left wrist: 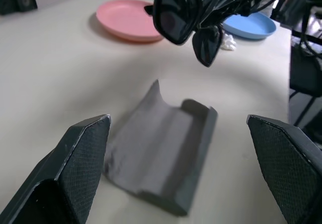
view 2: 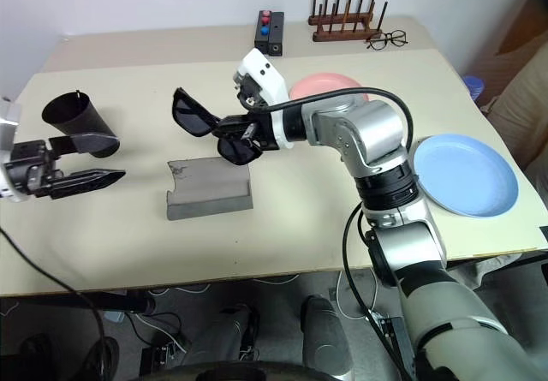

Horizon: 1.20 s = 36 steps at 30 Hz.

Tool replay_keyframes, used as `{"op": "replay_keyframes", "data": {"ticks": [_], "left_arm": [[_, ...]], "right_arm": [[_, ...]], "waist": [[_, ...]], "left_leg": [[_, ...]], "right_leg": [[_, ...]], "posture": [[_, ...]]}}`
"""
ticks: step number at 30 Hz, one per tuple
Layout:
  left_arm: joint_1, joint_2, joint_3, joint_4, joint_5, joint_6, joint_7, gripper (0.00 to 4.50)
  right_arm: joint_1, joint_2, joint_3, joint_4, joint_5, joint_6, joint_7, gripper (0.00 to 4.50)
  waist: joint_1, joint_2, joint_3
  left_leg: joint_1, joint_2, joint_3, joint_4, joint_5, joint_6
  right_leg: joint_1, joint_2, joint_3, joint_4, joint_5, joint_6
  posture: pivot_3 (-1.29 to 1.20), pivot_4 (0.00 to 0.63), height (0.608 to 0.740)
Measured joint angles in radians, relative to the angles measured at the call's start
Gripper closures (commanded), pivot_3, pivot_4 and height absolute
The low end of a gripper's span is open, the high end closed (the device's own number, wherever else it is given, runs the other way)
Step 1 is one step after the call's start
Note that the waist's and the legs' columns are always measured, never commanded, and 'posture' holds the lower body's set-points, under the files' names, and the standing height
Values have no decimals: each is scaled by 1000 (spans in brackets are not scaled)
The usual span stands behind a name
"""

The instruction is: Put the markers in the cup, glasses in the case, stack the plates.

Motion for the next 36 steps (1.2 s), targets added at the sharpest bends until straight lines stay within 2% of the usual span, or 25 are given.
{"op": "replay_keyframes", "data": {"ticks": [7, 12, 21, 28, 36], "left_arm": [[120, 59, 69, -48, 1, 19, -56, 0], [125, 56, 81, -48, 15, -14, -36, 0], [120, 21, 85, -28, 65, -118, 18, 0], [120, 12, 91, -28, 65, -122, 27, 0], [116, -1, 91, -29, 65, -123, 44, 0]], "right_arm": [[-3, 132, 89, 159, -77, -158, -17, 4407], [11, 188, 110, 202, -108, -222, -30, 4407], [57, 139, 207, 203, -181, -295, 50, 4407], [72, 116, 250, 259, -252, -392, 101, 4407], [58, 91, 293, 310, -280, -383, 234, 4407]], "waist": [[-4, 0, 0], [-1, 0, 0], [-3, 0, 0], [-4, 0, 0], [-4, 0, 0]], "left_leg": [[0, 0, 1, -4, 1, -2], [0, 0, 0, -4, 2, -3], [0, 0, 0, -5, 2, -3], [0, 0, 1, -8, 3, -5], [0, 0, 1, -8, 3, -5]], "right_leg": [[-3, 0, 1, 1, 0, 0], [-3, 0, 1, 1, 0, 0], [-4, 1, 1, 1, 0, 0], [-6, 2, 1, 1, 0, -1], [-6, 2, 1, 1, 0, -1]], "posture": [[0, 150, 740], [0, 150, 740], [0, 150, 740], [0, 150, 740], [0, 150, 740]]}}
